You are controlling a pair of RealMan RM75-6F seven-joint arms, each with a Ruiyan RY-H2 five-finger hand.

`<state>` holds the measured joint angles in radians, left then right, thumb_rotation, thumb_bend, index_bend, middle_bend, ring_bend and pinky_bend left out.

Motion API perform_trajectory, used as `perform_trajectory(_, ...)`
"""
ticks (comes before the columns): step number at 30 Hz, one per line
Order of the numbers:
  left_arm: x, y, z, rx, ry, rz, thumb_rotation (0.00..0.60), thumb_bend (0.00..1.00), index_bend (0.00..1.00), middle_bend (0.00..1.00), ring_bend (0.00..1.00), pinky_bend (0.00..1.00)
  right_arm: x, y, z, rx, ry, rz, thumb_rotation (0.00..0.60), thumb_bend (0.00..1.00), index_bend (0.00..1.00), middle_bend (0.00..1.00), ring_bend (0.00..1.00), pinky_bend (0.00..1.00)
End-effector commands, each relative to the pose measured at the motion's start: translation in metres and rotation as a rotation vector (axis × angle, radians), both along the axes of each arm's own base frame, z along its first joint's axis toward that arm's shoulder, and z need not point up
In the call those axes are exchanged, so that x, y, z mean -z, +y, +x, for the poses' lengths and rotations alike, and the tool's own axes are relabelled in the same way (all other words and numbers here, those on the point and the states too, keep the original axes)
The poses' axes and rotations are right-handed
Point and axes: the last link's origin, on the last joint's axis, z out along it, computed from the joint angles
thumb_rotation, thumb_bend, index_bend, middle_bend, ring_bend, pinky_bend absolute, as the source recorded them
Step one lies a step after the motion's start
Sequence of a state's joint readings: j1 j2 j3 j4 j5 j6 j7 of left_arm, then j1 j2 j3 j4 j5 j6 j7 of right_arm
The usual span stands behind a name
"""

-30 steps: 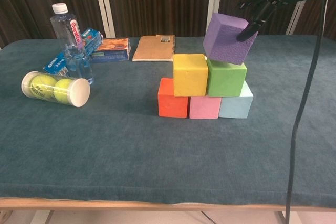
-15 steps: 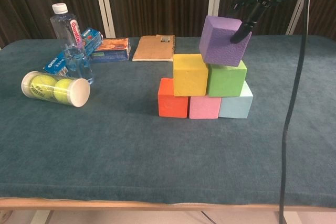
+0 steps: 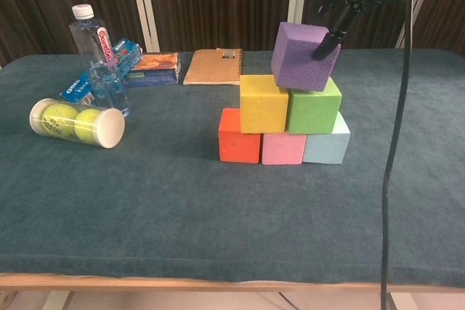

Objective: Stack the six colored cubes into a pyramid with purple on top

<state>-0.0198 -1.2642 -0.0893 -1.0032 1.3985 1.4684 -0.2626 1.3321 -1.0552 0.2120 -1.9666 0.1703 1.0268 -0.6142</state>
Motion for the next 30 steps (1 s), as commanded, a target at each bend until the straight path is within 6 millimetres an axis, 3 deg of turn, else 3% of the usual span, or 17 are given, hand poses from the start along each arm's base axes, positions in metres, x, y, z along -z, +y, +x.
perform_trajectory(1,0.0,0.0,0.0,-0.001,0.0,0.0,0.569,0.17,0.1,0.05,0.0,0.09,0.001,0.0,0.0,0.0,0.006,0.001,0.6,0.21,0.45,0.0,0.0,0.0)
perform_trajectory(7,0.0,0.0,-0.001,-0.006,0.002,0.001,0.568,0.17,0.1,0.05,0.0,0.09,0.005,-0.002,-0.001,0.0,0.015,0.006,0.6,0.21,0.42,0.0,0.0,0.0)
perform_trajectory(14,-0.001,0.0,-0.001,-0.005,-0.001,0.006,0.568,0.17,0.1,0.05,0.0,0.09,0.009,-0.002,0.0,-0.004,0.015,0.027,0.6,0.21,0.24,0.0,0.0,0.0)
perform_trajectory(23,-0.002,0.0,-0.002,-0.008,-0.003,0.009,0.568,0.17,0.1,0.05,0.0,0.09,0.011,-0.002,0.001,-0.011,0.013,0.04,0.6,0.21,0.17,0.0,0.0,0.0)
perform_trajectory(30,-0.003,0.0,0.0,-0.001,-0.001,0.014,0.569,0.17,0.1,0.05,0.0,0.09,0.011,0.0,0.003,-0.022,-0.004,0.055,0.6,0.21,0.05,0.0,0.0,0.0)
